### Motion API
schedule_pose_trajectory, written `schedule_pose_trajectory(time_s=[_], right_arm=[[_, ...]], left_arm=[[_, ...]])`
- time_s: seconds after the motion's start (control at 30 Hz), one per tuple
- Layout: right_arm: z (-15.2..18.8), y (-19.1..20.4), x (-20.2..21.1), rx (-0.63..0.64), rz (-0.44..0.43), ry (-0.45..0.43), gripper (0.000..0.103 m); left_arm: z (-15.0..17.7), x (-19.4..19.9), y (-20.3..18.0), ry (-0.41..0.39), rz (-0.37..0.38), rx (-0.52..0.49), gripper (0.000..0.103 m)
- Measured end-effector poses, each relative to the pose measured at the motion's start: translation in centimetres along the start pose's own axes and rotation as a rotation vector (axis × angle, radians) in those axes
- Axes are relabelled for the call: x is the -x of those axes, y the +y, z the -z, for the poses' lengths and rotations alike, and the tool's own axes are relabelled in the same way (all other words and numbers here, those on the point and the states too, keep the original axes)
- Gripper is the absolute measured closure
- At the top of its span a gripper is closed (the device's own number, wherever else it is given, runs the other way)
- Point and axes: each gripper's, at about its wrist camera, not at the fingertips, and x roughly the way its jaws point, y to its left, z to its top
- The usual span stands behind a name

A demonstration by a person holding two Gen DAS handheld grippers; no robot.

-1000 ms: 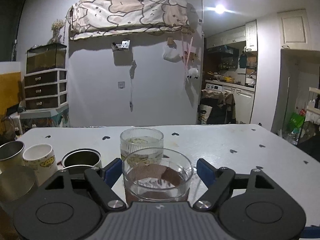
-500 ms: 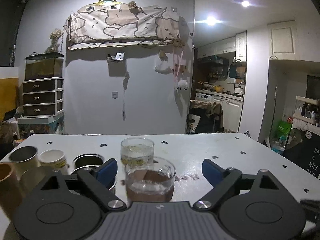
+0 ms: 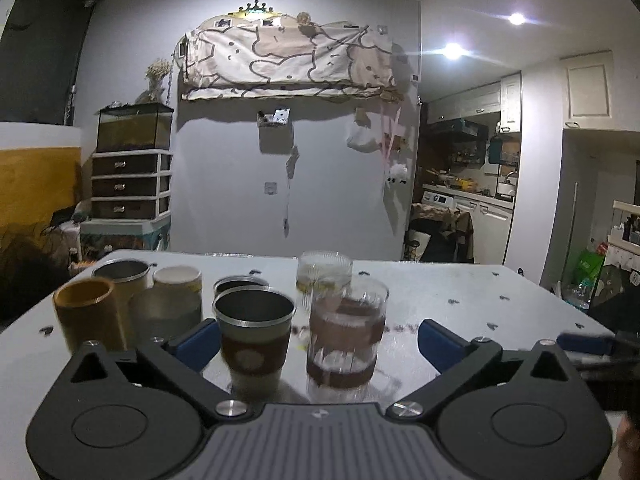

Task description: Flip cup upright

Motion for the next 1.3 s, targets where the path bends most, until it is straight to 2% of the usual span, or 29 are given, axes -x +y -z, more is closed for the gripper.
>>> schedule_pose_trajectory(time_s=[0.3, 0.67, 1.3], right_arm=[[0.2, 1.4, 0.9, 0.045, 0.051, -0.019, 0.000], [0.9, 1.9, 1.1, 0.061, 0.099, 0.016, 0.000], [1.1, 1.8, 1.5, 0.062, 0.133, 0.028, 0.000]], left_arm=[[1.8, 1.4, 0.7, 0.018, -0.053, -0.007, 0.000], [2.9, 1.7, 0.9, 0.076, -0.086, -0.007, 0.000], [2.8, 1.8, 0.9, 0.083, -0.106, 0.005, 0.000]])
